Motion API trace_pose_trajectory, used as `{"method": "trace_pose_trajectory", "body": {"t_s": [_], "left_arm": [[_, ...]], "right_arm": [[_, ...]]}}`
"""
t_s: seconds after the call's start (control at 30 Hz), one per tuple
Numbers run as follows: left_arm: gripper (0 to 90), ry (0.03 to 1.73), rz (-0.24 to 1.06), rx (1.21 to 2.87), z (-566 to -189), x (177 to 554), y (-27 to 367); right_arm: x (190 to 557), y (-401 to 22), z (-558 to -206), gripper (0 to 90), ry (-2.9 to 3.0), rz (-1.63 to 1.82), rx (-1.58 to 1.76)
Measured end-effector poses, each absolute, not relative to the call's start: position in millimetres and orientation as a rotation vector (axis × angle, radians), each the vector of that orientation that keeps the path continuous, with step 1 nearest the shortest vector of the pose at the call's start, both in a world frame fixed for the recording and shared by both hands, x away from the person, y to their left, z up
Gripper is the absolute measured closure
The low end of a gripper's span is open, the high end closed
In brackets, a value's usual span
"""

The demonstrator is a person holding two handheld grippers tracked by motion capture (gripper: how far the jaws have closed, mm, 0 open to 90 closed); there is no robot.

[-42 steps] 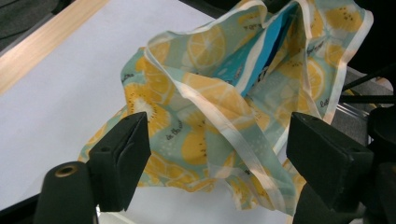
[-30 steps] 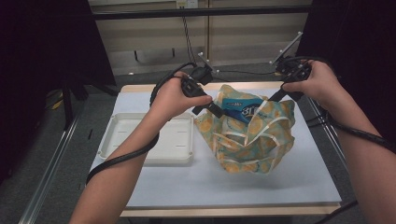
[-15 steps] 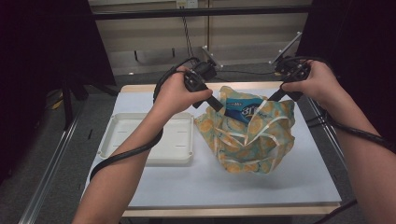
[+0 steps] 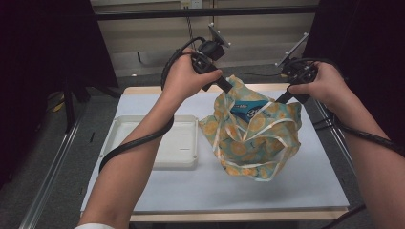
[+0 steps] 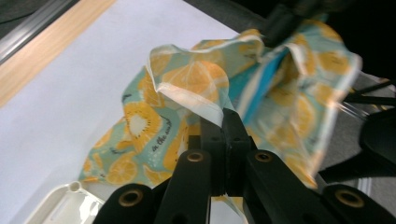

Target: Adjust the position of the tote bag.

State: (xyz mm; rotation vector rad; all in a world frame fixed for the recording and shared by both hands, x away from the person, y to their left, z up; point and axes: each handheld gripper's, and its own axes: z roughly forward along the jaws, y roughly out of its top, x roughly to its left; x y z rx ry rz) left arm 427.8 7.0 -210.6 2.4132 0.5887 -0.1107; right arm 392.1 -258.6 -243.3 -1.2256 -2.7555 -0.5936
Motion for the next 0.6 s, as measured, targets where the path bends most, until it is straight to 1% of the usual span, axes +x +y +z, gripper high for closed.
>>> {"method": "trace_pose_trajectory", "body": {"t_s": [0.17,0.3,0.43,0.6], "left_arm": [[90.0,0.62,-0.138,2.433,-229,436,3],[90.0,0.632,-0.184,2.431,-240,438,2],[89.9,0.62,-0.196,2.439,-245,438,0],[89.9,0.62,-0.203,2.444,-247,437,0]], "right_arm": [[392,-261,-244,85.9,-2.758,-0.6,-1.229],[393,-264,-244,76.1,-2.78,-0.611,-1.239],[391,-266,-238,65.2,-2.809,-0.585,-1.262],[387,-270,-227,60.8,-2.831,-0.625,-1.268]]}}
